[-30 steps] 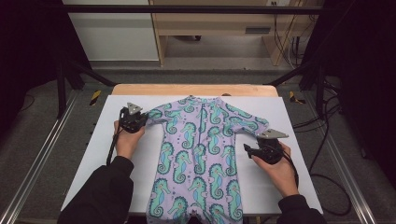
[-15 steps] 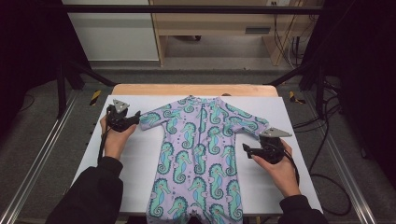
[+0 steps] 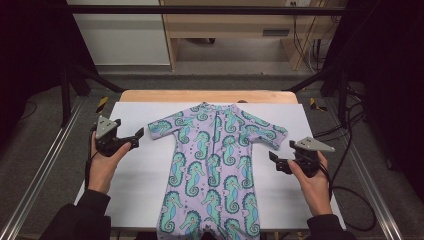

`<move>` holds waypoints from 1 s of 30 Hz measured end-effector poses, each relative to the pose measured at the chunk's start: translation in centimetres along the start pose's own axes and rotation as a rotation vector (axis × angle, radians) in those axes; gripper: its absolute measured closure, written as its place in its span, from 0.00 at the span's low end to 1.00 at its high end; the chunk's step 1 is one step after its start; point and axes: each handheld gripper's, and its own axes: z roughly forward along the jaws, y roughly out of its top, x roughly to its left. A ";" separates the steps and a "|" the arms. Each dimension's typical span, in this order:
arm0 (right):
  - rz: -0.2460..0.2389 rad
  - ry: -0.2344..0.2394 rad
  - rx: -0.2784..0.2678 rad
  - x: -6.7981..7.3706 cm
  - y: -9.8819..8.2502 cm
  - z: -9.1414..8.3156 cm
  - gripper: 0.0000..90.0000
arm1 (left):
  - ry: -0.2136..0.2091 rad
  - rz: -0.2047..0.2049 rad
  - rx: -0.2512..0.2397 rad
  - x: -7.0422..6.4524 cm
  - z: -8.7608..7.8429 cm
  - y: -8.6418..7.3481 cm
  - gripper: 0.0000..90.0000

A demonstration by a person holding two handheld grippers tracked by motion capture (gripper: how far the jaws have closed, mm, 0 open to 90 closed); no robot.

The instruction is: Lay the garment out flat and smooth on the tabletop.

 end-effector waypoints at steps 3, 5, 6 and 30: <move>0.005 0.000 -0.038 -0.3 -0.1 -0.9 0.13 | -0.005 -0.007 -0.012 -0.2 -1.1 -0.6 0.07; 0.004 -0.006 -0.059 -0.5 -0.2 -1.4 0.13 | -0.014 -0.016 -0.018 -0.4 -1.7 -0.9 0.07; 0.004 -0.009 -0.070 -0.6 -0.3 -1.6 0.13 | -0.016 -0.021 -0.026 -0.4 -1.9 -1.1 0.06; 0.034 -0.010 -0.212 -2.0 -5.0 -4.1 0.07 | -0.025 -0.131 -0.137 0.2 -7.8 -7.0 0.05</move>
